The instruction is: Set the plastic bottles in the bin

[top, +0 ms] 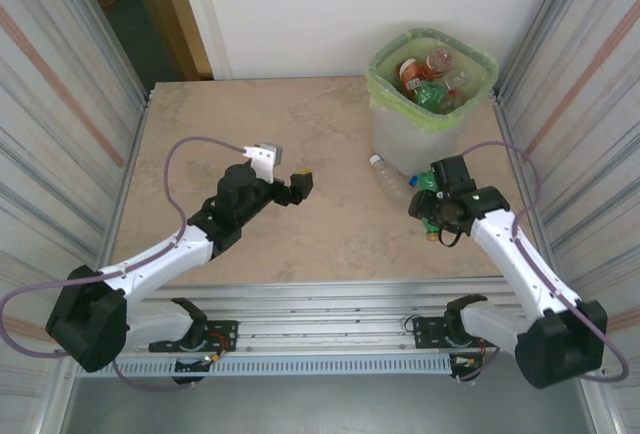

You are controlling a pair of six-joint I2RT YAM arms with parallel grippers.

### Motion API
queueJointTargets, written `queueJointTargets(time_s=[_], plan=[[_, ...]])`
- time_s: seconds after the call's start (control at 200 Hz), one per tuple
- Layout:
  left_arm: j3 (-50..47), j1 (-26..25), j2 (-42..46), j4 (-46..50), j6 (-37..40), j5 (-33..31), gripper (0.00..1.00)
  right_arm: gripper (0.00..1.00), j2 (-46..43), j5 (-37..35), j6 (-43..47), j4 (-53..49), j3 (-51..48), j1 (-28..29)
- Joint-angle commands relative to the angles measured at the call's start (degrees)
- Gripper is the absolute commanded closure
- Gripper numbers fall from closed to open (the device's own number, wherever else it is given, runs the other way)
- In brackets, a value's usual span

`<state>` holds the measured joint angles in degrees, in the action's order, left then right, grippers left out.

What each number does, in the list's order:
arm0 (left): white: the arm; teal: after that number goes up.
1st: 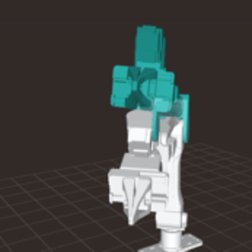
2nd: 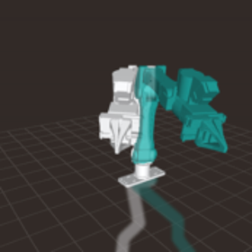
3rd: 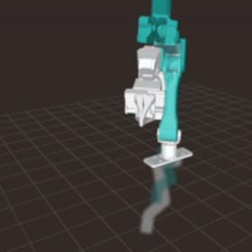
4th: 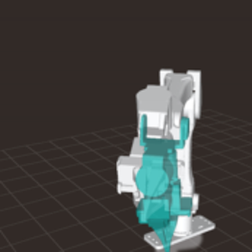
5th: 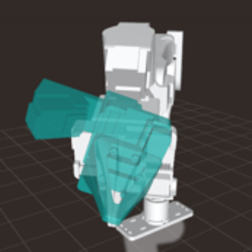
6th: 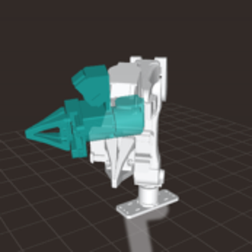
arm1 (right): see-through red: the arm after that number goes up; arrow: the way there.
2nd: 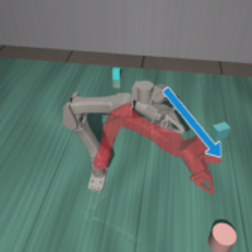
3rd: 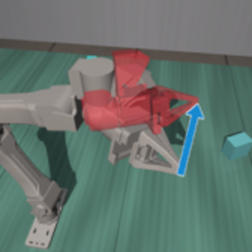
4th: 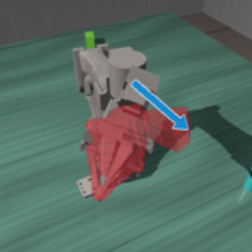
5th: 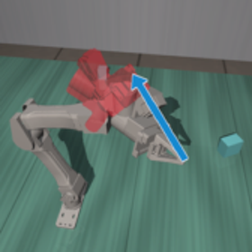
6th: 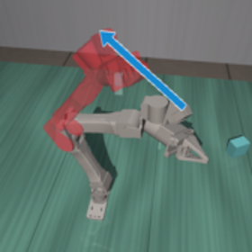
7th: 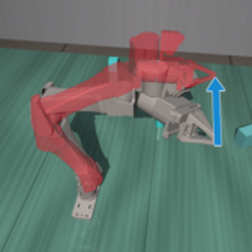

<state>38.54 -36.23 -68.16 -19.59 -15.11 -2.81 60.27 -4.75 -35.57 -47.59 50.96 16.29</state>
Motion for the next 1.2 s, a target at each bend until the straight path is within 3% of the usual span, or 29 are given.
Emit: queueJointTargets(time_s=[0.0,0.311,0.501,0.817,1.022,1.197], plan=[[-0.84,0.54,1.32,-0.62,-1.05,-1.20,0.01,0.60,-3.23,-1.07,-0.84,-4.35,2.82,0.69],[-0.97,0.88,1.22,-0.27,-1.44,-1.49,0.01,0.60,-8.87,0.80,3.97,-7.52,12.30,1.81],[-1.16,0.91,1.09,0.76,-1.59,-1.18,0.01,0.60,-7.27,1.48,8.13,-6.21,21.41,1.80],[-2.16,0.98,2.76,2.53,-3.09,-0.79,0.01,0.60,10.40,0.15,20.67,-5.32,44.97,-0.32],[-2.47,1.04,4.28,3.33,-3.19,-0.74,0.01,0.60,22.51,7.77,24.40,-3.63,56.04,-7.97],[-2.09,0.94,4.66,4.21,-2.79,-1.00,0.01,0.60,30.20,10.52,27.68,-1.39,62.41,-10.36]])
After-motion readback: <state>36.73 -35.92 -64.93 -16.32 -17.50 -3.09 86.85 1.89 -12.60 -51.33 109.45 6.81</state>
